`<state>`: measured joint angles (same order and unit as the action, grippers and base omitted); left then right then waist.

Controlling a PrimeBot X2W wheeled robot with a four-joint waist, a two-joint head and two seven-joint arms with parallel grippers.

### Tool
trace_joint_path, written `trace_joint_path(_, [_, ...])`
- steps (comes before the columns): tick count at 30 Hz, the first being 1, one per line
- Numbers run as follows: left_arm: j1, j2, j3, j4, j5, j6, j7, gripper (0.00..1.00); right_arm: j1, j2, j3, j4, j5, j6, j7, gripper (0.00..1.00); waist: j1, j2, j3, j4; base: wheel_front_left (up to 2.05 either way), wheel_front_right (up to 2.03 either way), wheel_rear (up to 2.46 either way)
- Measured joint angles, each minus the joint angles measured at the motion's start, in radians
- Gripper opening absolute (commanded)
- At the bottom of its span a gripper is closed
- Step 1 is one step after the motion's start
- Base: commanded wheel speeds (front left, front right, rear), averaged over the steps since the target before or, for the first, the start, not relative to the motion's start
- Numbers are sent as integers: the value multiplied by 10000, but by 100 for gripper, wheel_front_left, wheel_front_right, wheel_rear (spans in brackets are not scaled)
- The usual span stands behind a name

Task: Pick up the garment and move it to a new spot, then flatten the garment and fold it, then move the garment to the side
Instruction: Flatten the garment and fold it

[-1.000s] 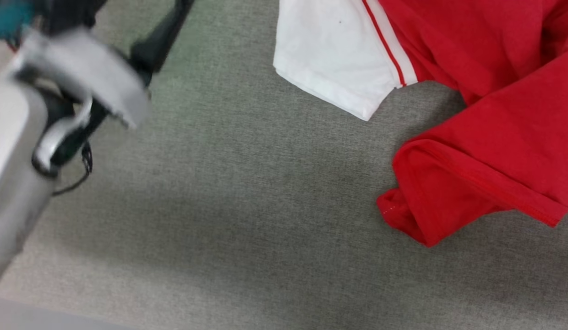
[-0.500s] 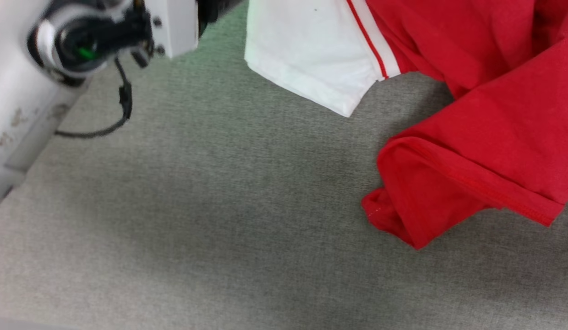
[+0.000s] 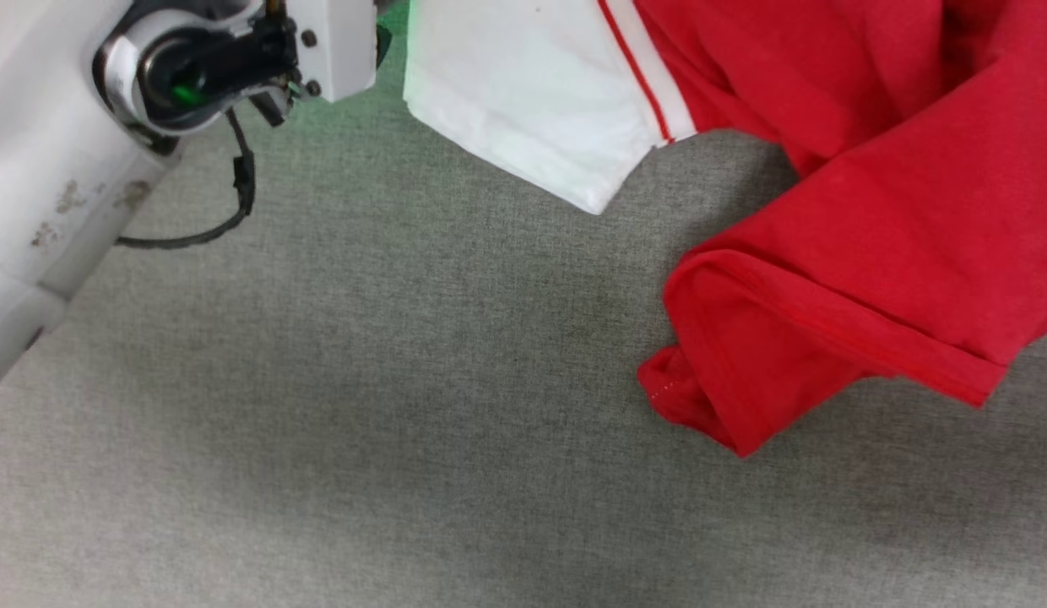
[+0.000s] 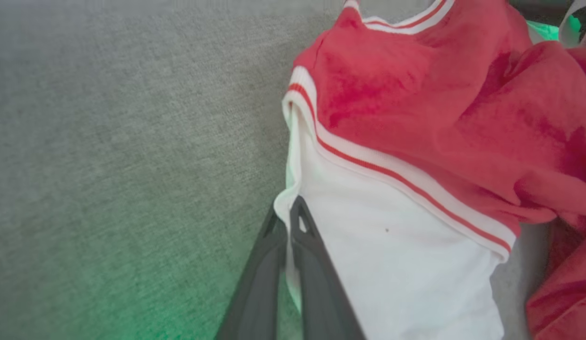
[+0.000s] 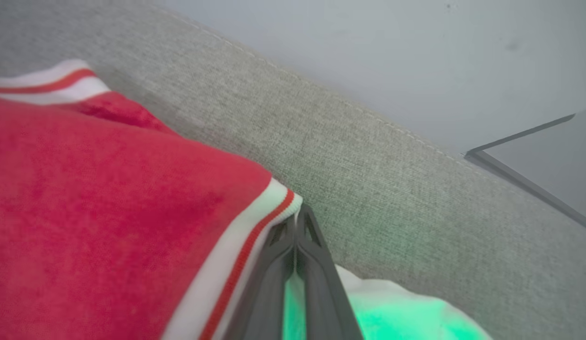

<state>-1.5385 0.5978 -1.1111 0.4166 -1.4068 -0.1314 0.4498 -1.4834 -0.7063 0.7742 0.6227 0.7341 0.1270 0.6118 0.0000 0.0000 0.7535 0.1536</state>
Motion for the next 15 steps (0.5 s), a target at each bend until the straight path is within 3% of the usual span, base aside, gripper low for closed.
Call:
trace_joint_path(10, [-74,-29,-98,1262,192,0,-2525,0,84,75,180,382,125,40,-2510,0,0,0,-984,-163,0,0,0])
trace_joint_path(15, [-984,-337,382,2428,286,-2,-4086,0,-929,366,-731,1386,-587,42,-4316,0,0,0,-1441,-365,0,0,0])
